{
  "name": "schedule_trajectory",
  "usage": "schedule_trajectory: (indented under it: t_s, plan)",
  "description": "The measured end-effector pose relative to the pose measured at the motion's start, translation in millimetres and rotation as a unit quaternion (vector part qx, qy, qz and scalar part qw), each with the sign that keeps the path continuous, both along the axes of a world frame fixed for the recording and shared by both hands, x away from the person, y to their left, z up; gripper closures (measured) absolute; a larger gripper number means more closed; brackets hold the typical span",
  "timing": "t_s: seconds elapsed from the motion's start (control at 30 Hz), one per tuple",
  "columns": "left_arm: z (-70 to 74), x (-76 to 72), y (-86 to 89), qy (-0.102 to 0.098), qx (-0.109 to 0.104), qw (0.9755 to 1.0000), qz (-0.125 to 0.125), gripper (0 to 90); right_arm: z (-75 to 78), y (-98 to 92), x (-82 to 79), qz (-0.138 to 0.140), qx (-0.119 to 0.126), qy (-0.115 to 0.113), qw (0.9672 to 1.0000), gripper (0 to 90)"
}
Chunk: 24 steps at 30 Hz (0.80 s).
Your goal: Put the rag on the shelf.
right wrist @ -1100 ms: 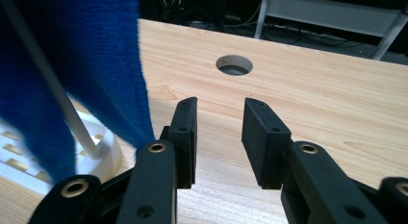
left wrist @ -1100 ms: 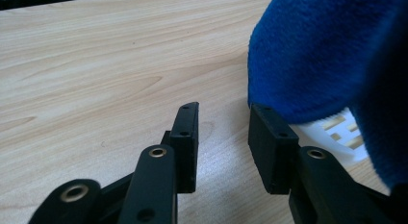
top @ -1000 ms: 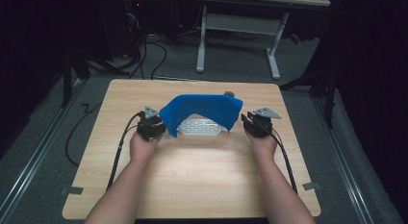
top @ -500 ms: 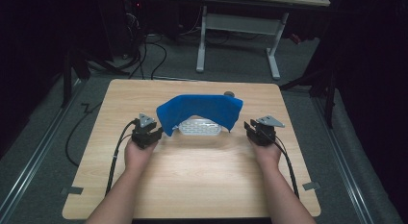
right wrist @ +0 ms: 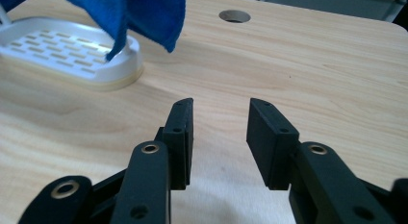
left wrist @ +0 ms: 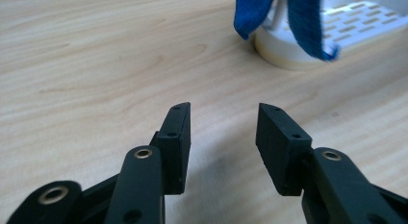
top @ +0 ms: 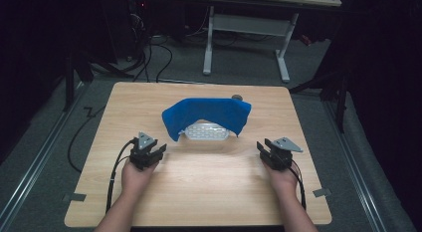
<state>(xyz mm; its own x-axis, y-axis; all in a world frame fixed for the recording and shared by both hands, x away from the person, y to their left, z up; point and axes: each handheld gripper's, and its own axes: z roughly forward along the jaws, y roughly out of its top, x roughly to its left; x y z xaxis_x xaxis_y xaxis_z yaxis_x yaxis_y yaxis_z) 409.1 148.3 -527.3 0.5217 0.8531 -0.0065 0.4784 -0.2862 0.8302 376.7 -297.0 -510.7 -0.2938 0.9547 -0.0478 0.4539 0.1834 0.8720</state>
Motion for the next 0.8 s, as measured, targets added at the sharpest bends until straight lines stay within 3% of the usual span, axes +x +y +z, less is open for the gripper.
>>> schedule_trajectory:
  t_s: [0.1,0.23,0.33,0.47,0.6,0.8]
  plan:
    - [2.0,-12.4,1.8,-0.003,0.0,1.0,-0.004,55.9,1.6,-1.2,-12.1,0.002,-0.002,-0.001,1.0,61.2]
    - [0.2,-35.0,7.1,0.008,-0.033,0.9994,-0.007,54.5,3.8,-2.5,-31.9,0.005,-0.01,-0.004,0.9999,60.7]
    - [1.1,-54.0,6.8,0.015,-0.034,0.9991,-0.021,50.1,4.8,-5.1,-47.0,0.01,-0.009,-0.004,0.9999,59.4]
    - [1.5,-78.9,11.5,0.009,-0.043,0.9987,-0.027,47.5,3.0,-10.4,-71.2,0.008,0.003,0.007,0.9999,56.7]
    - [3.2,-80.3,15.3,0.007,-0.048,0.9986,-0.02,47.5,0.0,-9.1,-83.4,0.01,0.002,0.014,0.9999,55.9]
    - [0.3,-76.9,13.3,0.014,-0.045,0.9987,-0.021,46.8,-3.0,-2.1,-80.9,0.021,-0.002,0.019,0.9996,53.4]
